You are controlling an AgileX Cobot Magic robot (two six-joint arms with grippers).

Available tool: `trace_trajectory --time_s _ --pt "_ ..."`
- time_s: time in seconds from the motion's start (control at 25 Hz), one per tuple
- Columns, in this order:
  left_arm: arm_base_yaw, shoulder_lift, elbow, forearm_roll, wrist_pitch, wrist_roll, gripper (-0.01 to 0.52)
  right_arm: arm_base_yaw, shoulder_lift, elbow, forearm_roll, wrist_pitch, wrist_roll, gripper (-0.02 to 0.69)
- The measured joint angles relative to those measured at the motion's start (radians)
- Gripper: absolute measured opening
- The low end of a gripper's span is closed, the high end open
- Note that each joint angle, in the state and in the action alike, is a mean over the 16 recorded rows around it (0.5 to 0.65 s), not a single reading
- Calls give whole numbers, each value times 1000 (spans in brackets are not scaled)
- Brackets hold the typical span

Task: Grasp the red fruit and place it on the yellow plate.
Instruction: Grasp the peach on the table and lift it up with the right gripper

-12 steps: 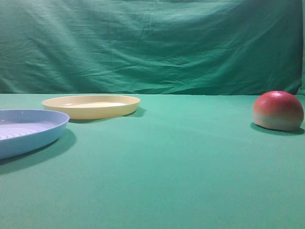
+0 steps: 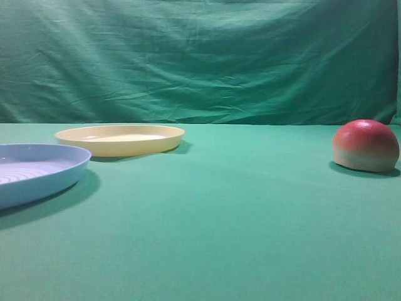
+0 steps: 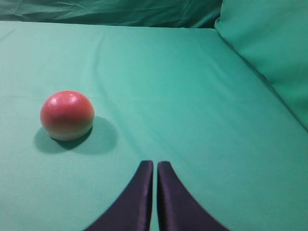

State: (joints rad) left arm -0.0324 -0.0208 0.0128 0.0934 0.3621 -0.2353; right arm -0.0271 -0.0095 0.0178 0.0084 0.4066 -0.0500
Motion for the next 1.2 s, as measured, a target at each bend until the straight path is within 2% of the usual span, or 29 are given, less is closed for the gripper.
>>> trace_trajectory --time_s 0.76,1.2 --pt "0 0 0 0 0 0 0 0 0 1 -7 -11 -1 0" --pt "0 0 0 0 0 0 0 0 0 -1 61 -212 21 0"
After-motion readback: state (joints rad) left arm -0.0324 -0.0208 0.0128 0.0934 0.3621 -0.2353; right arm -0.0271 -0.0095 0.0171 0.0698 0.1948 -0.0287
